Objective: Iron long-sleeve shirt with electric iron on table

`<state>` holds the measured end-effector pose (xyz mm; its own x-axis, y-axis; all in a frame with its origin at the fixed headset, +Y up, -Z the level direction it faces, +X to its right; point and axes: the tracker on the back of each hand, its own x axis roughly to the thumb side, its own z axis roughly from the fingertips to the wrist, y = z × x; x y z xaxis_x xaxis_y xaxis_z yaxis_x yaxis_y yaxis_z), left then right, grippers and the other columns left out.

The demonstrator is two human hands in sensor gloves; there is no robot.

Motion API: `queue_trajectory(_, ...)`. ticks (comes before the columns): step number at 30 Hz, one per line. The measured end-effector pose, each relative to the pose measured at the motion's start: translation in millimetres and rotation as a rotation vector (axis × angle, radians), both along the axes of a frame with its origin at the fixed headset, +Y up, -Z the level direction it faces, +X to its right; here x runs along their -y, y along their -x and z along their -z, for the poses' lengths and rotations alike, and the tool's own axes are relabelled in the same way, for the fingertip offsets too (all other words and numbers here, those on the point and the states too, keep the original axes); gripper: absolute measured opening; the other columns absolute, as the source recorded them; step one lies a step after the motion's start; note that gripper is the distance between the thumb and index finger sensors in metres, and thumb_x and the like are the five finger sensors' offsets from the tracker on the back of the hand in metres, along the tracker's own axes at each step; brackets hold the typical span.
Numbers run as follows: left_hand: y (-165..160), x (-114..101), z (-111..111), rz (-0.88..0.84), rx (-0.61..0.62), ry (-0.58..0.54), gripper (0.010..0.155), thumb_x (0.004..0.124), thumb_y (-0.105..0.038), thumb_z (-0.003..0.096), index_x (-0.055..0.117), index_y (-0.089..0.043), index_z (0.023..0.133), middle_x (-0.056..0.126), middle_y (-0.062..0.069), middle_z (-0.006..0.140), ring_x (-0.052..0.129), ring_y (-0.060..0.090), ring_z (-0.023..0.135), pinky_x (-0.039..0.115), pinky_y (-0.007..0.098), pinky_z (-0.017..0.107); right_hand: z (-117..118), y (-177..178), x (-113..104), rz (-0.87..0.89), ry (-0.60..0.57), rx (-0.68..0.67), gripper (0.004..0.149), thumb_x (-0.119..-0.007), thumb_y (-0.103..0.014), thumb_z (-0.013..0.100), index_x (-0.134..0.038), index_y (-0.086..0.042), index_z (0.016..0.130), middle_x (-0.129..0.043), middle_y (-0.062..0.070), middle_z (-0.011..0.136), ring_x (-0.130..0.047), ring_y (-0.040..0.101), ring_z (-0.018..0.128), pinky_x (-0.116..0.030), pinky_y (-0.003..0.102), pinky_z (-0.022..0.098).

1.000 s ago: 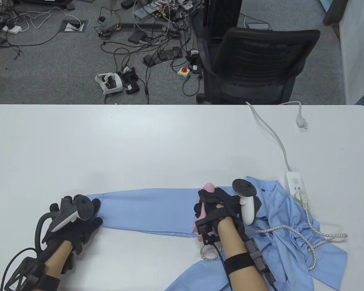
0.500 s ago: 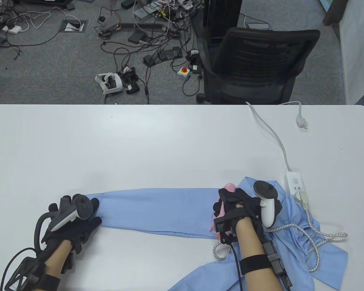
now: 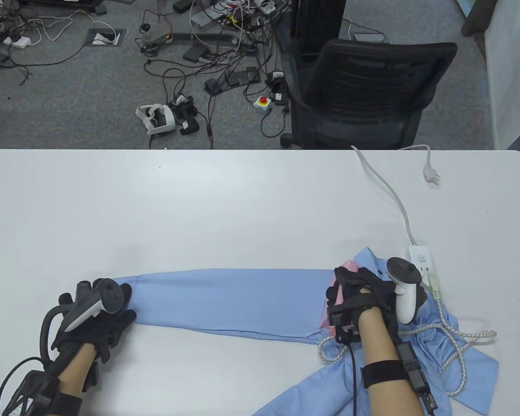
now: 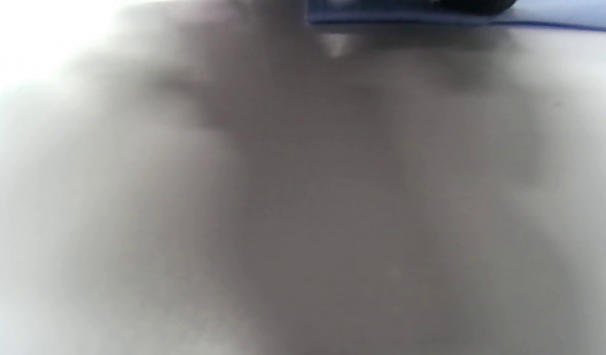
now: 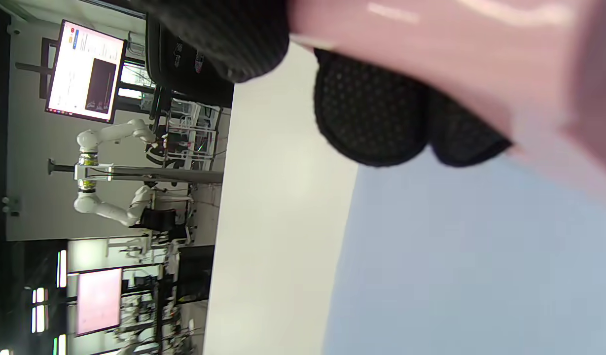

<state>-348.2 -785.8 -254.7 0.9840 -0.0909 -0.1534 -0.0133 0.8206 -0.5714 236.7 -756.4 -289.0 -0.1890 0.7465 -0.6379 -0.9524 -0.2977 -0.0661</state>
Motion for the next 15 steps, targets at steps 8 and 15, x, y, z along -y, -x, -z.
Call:
queue_trajectory(8,0.4,0.4,0.3,-0.027,-0.005,0.009,0.064,0.053,-0.066,0.0526,0.019,-0.051,0.105,0.003,0.003,0.12,-0.004,0.03,0.105,0.0,0.063,0.068,-4.5,-29.9,0.7,-0.011,0.01,0.062,0.066,-0.072,-0.042,0.043,-0.049,0.004,0.083,-0.07,0.011,0.067,-0.099,0.012,0.043,-0.092,0.034,0.037)
queue_trajectory(15,0.4,2.1,1.5,-0.058,0.001,0.016,0.064,0.052,-0.066,0.053,0.018,-0.051,0.105,0.002,0.003,0.12,-0.004,0.03,0.105,0.0,0.063,0.068,-5.6,-27.9,1.6,0.031,0.009,0.06,0.066,-0.072,-0.043,0.043,-0.048,0.003,0.083,-0.069,0.011,0.067,-0.098,0.013,0.045,-0.09,0.034,0.038)
